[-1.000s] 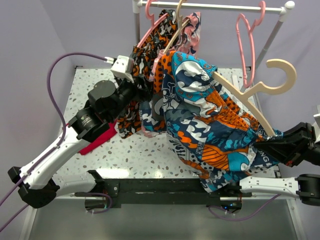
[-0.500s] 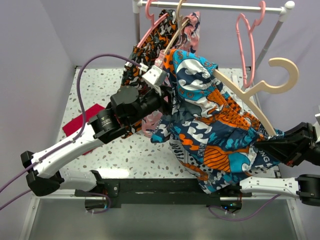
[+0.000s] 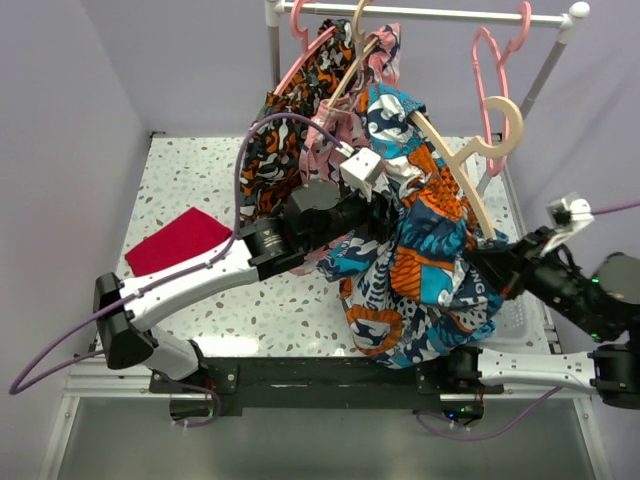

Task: Place the shorts on the hanger

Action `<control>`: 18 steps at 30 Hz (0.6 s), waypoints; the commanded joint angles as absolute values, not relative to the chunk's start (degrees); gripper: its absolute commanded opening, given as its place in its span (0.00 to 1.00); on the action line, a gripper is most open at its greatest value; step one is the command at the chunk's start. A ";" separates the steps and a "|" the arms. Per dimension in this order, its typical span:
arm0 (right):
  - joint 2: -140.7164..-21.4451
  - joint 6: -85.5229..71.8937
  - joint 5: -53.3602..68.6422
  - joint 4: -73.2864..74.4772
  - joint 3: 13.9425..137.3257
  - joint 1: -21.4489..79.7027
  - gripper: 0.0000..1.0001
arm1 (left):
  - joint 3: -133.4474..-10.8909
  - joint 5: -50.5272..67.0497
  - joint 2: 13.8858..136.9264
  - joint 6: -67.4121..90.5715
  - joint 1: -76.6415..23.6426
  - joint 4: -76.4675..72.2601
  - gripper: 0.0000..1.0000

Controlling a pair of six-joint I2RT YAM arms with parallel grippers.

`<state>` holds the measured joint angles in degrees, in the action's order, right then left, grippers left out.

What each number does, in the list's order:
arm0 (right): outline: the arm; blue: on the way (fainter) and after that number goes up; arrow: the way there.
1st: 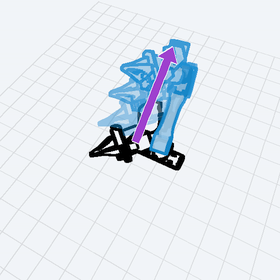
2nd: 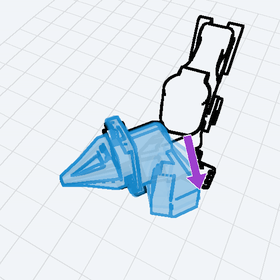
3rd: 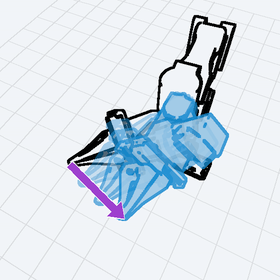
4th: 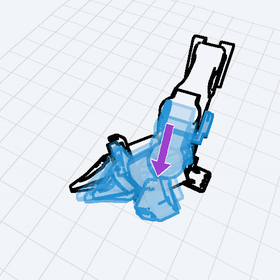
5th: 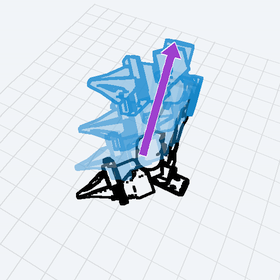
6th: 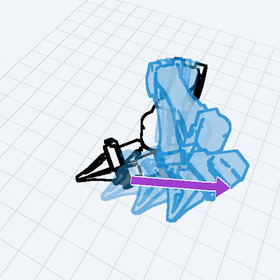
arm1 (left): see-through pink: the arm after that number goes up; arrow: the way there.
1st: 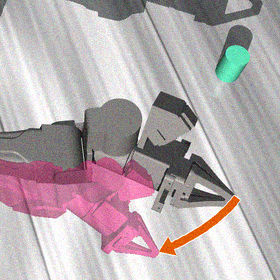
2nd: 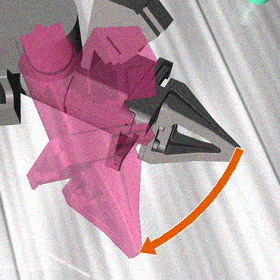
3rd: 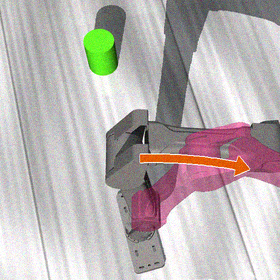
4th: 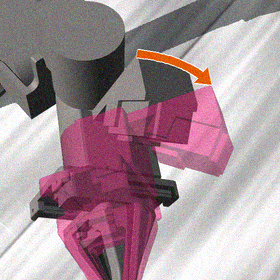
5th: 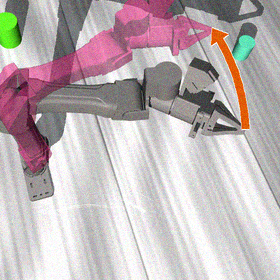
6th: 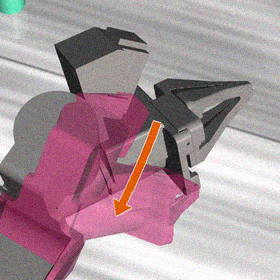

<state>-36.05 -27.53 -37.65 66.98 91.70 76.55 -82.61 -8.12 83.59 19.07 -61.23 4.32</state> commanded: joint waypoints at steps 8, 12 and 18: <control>-45.24 -39.63 -59.49 62.23 89.29 76.64 0.00 | -85.34 -5.72 89.91 21.44 -57.67 1.75 0.73; -54.47 -40.43 -67.38 62.58 92.28 76.64 0.00 | -84.11 -5.45 87.98 23.99 -54.32 4.04 0.75; -65.11 -36.84 -60.85 57.32 94.93 64.02 0.00 | -81.92 -5.89 83.41 22.85 -54.05 6.50 0.79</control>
